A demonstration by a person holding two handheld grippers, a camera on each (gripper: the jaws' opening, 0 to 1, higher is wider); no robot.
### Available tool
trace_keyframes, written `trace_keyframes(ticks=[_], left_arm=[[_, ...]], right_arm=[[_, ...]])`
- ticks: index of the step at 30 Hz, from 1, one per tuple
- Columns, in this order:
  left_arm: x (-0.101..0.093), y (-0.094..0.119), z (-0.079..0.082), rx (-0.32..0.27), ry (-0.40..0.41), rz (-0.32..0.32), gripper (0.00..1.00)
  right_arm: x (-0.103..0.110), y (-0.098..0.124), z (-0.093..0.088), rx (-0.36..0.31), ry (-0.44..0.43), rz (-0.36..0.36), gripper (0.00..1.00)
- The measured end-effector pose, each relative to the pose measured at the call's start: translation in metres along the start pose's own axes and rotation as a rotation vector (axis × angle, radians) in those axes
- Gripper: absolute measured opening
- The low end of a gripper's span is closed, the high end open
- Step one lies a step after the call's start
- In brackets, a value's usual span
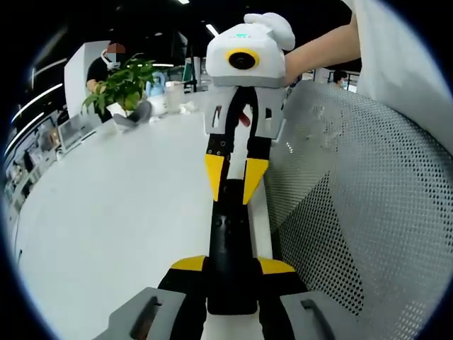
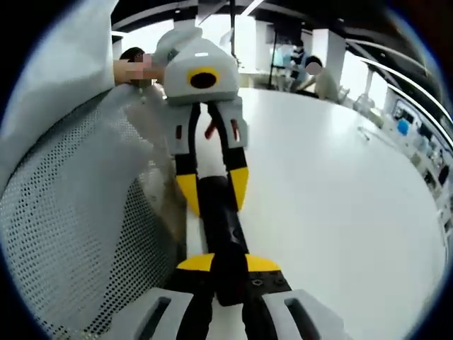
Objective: Press the specified remote control buttons in sequence, fully releasing each button before pressing the next.
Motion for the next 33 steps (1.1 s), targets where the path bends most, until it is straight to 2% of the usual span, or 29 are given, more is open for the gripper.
trace_keyframes(ticks=[4, 9, 12, 15, 18, 25, 33], left_arm=[[0.000, 0.000, 0.000, 0.000, 0.000, 0.000, 0.26], [-0.001, 0.000, 0.000, -0.001, 0.000, 0.001, 0.26], [-0.001, 0.000, 0.000, -0.001, -0.001, 0.001, 0.26], [-0.001, 0.000, 0.000, 0.000, -0.001, 0.000, 0.26], [-0.001, 0.000, 0.000, 0.000, -0.001, 0.001, 0.26], [-0.001, 0.000, 0.000, 0.000, 0.000, 0.000, 0.26], [-0.001, 0.000, 0.001, 0.011, 0.001, 0.003, 0.26]], right_arm=[[0.000, 0.000, -0.001, 0.004, 0.015, 0.018, 0.11], [-0.003, -0.001, 0.002, 0.049, 0.027, 0.050, 0.09], [-0.003, -0.001, 0.003, 0.115, 0.056, 0.086, 0.08], [-0.003, -0.002, 0.005, 0.212, 0.115, 0.107, 0.08], [-0.003, -0.005, 0.008, 0.298, 0.113, 0.110, 0.08], [-0.002, -0.009, 0.010, 0.417, 0.143, 0.100, 0.09], [-0.003, -0.009, 0.010, 0.469, 0.125, 0.111, 0.09]])
Point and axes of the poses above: the point that each gripper's makers call its tool centre point, and the gripper's own axes: y roughly backward along the fingers, x roughly to its left, z roughly out of its top, the point moved 3 cm from there along y, roughly backward along the fingers, and after that the axes turned 2 degrees about -x, right-handed, at the moved point
